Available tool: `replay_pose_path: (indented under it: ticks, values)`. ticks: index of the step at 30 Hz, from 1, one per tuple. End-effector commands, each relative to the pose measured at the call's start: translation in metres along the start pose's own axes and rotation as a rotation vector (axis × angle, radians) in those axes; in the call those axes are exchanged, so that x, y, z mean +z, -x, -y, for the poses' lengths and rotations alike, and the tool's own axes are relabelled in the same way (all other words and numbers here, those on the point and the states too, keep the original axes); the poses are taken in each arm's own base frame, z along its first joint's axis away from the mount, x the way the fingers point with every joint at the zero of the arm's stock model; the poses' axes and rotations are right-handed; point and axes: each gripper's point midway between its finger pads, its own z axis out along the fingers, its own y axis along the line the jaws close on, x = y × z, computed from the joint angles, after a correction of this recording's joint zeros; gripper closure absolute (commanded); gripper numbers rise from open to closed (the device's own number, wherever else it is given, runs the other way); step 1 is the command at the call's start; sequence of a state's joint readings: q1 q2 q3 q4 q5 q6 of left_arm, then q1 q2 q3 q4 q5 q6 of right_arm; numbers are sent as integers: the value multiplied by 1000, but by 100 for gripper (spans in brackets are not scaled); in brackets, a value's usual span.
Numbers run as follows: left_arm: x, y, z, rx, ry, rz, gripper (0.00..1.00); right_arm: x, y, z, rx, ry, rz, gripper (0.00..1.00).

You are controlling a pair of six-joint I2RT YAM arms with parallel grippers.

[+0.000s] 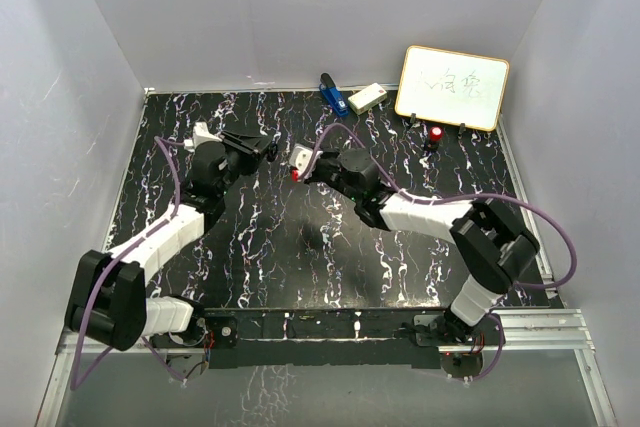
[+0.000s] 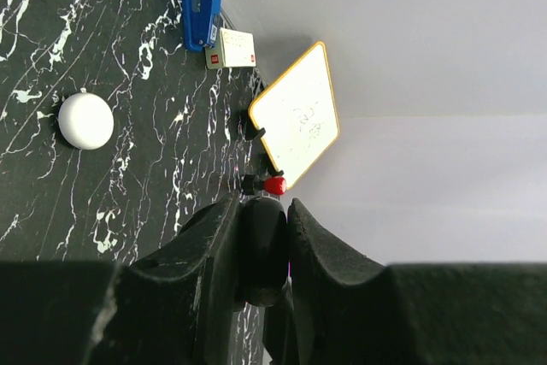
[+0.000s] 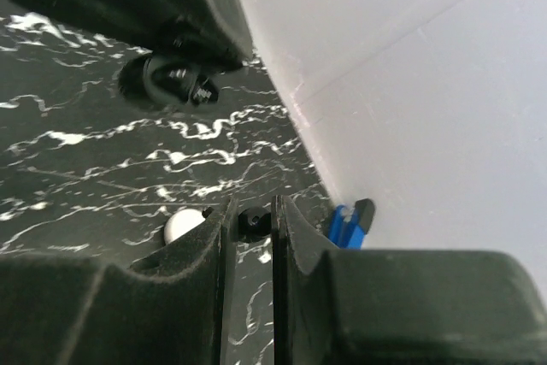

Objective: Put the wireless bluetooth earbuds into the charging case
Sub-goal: Place the earbud at the center of the board.

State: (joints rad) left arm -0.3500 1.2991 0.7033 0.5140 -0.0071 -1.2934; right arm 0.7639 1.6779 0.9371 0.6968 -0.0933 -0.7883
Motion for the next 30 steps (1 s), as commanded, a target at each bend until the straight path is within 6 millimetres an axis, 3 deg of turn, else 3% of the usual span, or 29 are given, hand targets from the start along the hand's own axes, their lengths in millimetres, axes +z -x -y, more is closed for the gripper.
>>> replay_pose_path:
  ticks: [1, 7, 19, 30]
  values:
    - [-15, 19, 23, 31, -14, 61, 100, -21, 9, -19, 143, 110, -19, 100]
    - [-18, 21, 26, 25, -16, 41, 100, -47, 0, -59, 213, 277, -50, 100]
    - [-24, 16, 32, 25, -17, -26, 100, -56, -47, -101, 183, 387, -147, 100]
    - [-30, 22, 30, 14, -8, -28, 100, -53, -66, -113, 236, 472, -116, 100]
